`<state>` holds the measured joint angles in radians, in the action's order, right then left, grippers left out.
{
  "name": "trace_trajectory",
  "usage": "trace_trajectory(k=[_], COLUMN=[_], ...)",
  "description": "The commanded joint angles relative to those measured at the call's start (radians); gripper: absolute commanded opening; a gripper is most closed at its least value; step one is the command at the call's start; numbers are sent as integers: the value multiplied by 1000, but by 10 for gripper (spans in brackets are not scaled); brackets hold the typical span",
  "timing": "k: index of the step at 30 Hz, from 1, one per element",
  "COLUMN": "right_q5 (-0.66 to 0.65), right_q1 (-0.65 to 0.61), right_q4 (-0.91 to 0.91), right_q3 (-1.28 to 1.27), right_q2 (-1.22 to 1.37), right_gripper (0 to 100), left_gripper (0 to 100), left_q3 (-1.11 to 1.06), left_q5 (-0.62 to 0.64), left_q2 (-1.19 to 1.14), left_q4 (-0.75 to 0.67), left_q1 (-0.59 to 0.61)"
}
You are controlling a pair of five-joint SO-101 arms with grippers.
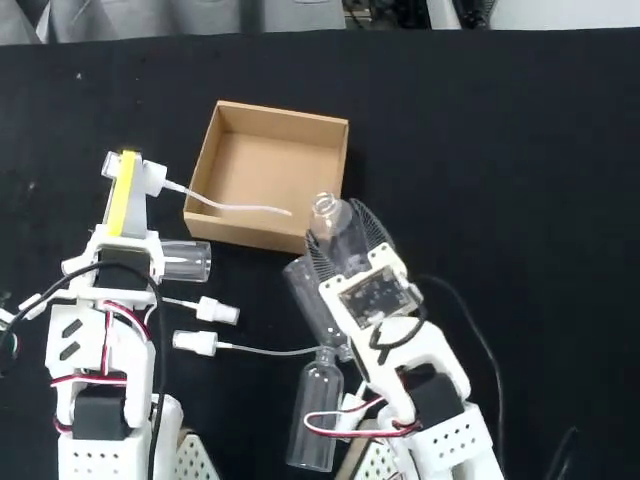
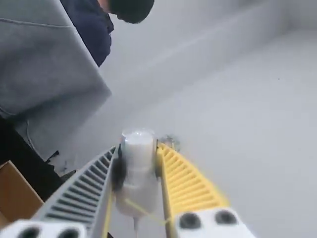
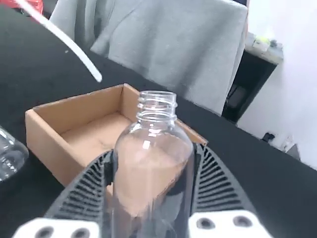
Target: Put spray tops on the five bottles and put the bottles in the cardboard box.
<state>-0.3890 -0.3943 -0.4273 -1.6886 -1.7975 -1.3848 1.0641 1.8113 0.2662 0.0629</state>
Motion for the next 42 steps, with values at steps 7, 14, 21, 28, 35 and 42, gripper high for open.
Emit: trace_trajectory(k=[7,14,21,28,35,42], right_q5=[-124,-196,-201,-198,-199,-196], right_q1=[-58,-91,-89,-89,-91,-91], right_q4=[6,-29,-29,-29,-41,-41], right_q3=[7,7,7,7,7,7], right_q2=[-102,-102,-102,-102,-102,-102], right_gripper=[64,64,64,64,64,64], left_gripper=[30,30,30,30,30,30], left_q3=[45,45,45,15,7,10], left_q5=[6,5,-9,-49,-71,-74], left_q2=[12,12,12,11,11,12], left_q4=[3,3,38,35,35,35], left_q1=[2,-2,-53,-70,-70,-59])
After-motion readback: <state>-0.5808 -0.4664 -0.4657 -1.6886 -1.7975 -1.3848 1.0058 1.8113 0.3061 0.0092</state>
